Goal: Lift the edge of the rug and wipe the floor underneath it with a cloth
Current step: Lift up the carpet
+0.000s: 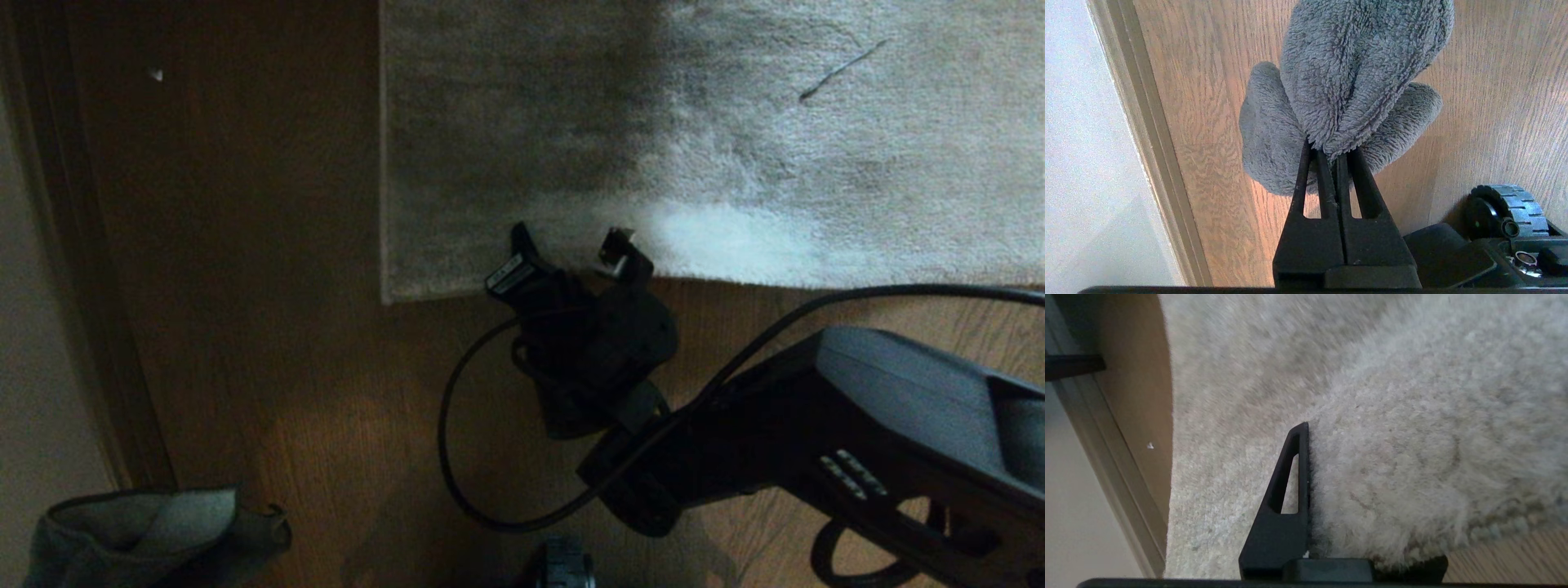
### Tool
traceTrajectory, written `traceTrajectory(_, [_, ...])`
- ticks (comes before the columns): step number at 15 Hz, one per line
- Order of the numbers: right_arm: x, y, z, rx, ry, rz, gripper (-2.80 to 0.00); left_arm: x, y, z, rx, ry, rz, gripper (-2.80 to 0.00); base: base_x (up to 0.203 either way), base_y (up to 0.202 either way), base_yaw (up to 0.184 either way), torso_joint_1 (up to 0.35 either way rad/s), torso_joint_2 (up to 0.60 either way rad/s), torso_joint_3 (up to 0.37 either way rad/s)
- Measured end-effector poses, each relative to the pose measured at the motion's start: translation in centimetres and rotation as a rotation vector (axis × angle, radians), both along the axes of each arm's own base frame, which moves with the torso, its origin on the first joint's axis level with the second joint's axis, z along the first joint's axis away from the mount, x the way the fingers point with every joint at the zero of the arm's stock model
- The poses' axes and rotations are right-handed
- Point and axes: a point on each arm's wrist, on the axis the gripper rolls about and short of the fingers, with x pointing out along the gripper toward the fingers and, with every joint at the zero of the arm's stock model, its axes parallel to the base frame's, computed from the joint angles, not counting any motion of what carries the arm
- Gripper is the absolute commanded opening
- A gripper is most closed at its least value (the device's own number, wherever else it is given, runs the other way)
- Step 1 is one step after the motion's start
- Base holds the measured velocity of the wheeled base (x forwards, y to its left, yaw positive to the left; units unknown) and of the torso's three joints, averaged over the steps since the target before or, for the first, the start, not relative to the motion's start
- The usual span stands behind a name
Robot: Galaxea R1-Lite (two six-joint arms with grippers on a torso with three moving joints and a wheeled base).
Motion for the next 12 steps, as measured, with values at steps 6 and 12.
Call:
traceTrajectory(6, [0.9,-3.2,0.8,-0.016,0.012,-0.062,-2.80,0.0,0.0,0.0,0.001,0.000,0.000,-2.80,0.000,0.000,0.000,0.000,0.00,0.000])
traceTrajectory(12, [1.3,-6.8,2.0,-0.014,0.021,-0.121,-2.80,0.0,0.0,0.0,0.000,0.000,0.001,-2.80,0.000,0.000,0.000,0.000,0.00,0.000])
